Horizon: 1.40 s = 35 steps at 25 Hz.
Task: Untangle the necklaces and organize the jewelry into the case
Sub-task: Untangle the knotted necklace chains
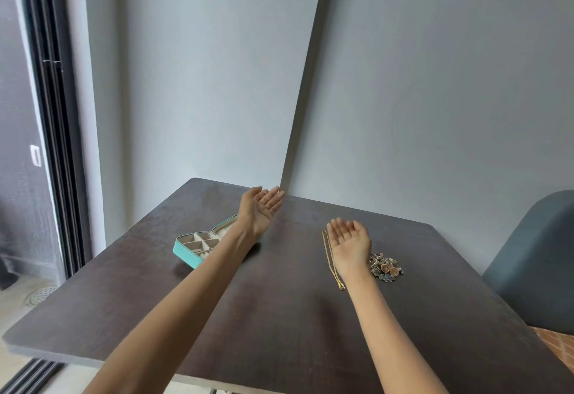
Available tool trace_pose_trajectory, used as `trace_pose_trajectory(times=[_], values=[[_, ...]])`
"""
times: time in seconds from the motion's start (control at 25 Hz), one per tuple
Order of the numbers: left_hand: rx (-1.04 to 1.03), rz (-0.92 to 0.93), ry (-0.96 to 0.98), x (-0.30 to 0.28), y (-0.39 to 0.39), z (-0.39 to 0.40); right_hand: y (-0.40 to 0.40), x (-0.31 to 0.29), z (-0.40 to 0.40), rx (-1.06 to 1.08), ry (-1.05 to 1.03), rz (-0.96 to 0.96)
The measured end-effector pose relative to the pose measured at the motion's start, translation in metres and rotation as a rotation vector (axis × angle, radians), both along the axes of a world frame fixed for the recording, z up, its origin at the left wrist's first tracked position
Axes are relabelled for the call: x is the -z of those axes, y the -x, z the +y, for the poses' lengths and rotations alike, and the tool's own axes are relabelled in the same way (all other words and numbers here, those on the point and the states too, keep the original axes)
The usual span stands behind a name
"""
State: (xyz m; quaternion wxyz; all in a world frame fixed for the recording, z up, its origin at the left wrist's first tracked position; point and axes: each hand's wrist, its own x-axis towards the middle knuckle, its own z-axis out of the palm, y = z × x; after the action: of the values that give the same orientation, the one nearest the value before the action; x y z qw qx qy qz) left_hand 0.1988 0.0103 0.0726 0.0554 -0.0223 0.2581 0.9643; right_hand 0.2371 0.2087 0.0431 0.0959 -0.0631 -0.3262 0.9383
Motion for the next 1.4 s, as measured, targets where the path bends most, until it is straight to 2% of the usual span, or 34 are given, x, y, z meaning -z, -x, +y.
trace_pose_trajectory(times=[0.04, 0.12, 0.24, 0.4, 0.56, 0.68, 0.8, 0.88, 1.04, 1.16, 1.28, 1.4], values=[[-0.001, -0.033, 0.007, -0.003, 0.004, -0.001, 0.0, 0.004, 0.001, 0.012, 0.024, -0.046], [-0.018, -0.049, 0.16, -0.009, 0.009, 0.003, 0.0, 0.012, 0.0, 0.007, -0.028, -0.151], [-0.05, 0.021, 0.391, -0.029, 0.01, 0.011, 0.002, 0.023, -0.006, -0.07, -0.213, -0.288], [0.002, 0.152, 0.699, -0.053, 0.01, 0.016, -0.004, 0.034, -0.008, -0.224, -0.406, -0.371], [0.117, 0.388, 1.164, -0.074, 0.004, 0.028, -0.014, 0.035, -0.018, -0.338, -0.782, -0.382], [0.123, 0.508, 1.401, -0.084, 0.0, 0.039, -0.016, 0.033, -0.021, -0.38, -0.784, -0.33], [0.151, 0.605, 1.426, -0.088, -0.005, 0.047, -0.021, 0.032, -0.019, -0.511, -0.762, -0.278], [0.158, 0.645, 1.438, -0.089, -0.007, 0.049, -0.022, 0.032, -0.019, -0.518, -0.791, -0.283], [0.221, 0.659, 1.449, -0.086, -0.007, 0.051, -0.012, 0.023, -0.022, -0.279, -0.991, -0.26], [0.244, 0.66, 1.467, -0.084, -0.007, 0.05, -0.003, -0.002, -0.024, -0.075, -0.921, -0.065], [0.259, 0.677, 1.52, -0.083, -0.007, 0.051, -0.002, -0.034, -0.026, -0.043, -0.852, 0.069], [0.232, 0.682, 1.484, -0.083, -0.008, 0.052, -0.001, -0.054, -0.024, -0.02, -0.945, 0.165]])
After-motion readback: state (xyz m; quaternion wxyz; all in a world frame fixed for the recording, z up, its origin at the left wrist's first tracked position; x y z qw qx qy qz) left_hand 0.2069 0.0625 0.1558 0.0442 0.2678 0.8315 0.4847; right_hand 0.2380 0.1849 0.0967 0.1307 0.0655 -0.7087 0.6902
